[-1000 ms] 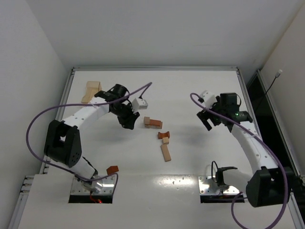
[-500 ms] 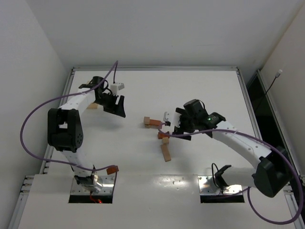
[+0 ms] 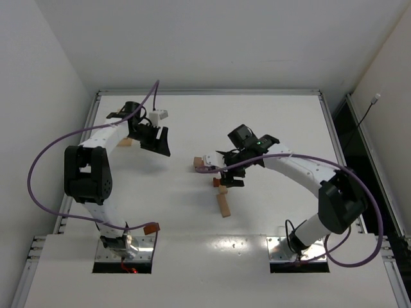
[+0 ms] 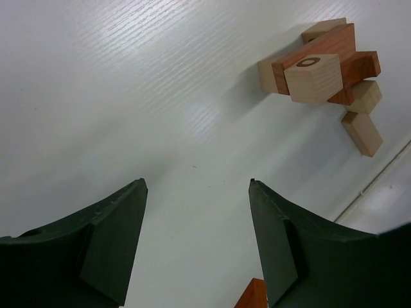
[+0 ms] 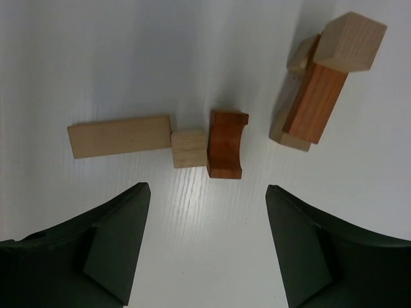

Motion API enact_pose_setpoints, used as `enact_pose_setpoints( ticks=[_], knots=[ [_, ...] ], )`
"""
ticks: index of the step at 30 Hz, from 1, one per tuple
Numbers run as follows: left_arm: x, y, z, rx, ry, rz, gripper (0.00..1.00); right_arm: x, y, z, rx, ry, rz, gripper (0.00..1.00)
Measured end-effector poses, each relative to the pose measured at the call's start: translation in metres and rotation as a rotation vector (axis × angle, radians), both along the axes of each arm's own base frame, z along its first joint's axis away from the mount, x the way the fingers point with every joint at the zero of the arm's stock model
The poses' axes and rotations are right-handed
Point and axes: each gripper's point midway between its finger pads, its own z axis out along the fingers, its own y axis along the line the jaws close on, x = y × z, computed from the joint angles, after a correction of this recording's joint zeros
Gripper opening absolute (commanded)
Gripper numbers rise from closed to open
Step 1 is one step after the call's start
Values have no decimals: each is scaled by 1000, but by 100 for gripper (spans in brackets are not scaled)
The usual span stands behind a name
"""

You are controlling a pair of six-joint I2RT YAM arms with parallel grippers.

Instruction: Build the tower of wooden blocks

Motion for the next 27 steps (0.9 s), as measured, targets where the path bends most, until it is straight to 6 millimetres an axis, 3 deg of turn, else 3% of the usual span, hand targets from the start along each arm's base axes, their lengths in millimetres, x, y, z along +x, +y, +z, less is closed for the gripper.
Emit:
enact_pose_setpoints(
  ticks=[11, 27],
  knots=[
    [5, 1, 0, 7, -24, 0, 61, -14, 5, -29, -64, 95, 97, 59],
    [12, 3, -17, 25, -12, -5, 61, -6, 7, -59, -180, 78, 119, 55]
  ],
)
